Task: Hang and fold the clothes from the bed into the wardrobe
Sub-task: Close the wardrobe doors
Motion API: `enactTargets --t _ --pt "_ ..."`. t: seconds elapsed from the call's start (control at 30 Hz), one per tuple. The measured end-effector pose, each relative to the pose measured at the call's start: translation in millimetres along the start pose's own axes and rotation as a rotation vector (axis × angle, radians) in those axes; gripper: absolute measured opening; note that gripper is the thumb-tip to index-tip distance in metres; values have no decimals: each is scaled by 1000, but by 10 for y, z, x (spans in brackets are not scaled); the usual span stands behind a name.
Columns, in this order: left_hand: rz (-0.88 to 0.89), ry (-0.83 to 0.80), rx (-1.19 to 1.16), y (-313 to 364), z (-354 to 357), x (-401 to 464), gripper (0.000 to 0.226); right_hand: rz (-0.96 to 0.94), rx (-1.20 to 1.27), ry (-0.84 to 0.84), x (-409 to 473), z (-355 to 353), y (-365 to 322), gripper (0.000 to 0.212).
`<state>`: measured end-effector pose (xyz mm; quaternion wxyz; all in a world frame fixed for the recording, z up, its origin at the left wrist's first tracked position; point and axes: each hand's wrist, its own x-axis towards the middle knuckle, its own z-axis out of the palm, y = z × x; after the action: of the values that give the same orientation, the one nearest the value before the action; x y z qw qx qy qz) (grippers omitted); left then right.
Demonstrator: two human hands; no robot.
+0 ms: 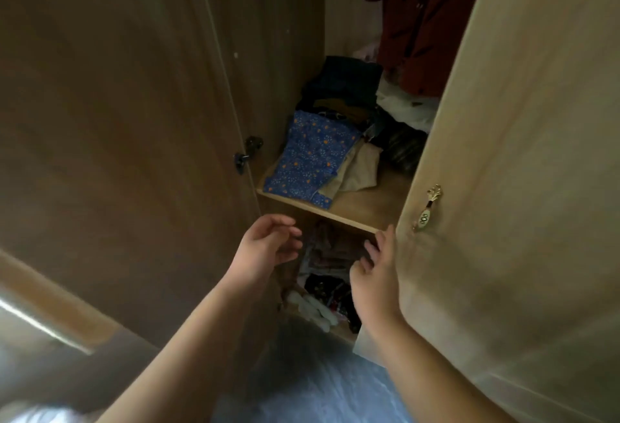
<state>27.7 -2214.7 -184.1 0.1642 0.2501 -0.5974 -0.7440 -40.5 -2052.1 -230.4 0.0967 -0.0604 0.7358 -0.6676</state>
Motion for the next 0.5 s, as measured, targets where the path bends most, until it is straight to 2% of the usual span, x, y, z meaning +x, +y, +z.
enactTargets --t 0.17,0.3,0.5 --pt "3 58 7 36 -746 -508 22 -75 -151 -277 -490 709 -65 70" --pt "7 99 19 86 -1482 -901 23 -124 -180 -347 -859 1336 -178 63" --pt "11 80 -3 191 -2634 -1386 22 -186 -141 -361 -1475 2246 -206 57"
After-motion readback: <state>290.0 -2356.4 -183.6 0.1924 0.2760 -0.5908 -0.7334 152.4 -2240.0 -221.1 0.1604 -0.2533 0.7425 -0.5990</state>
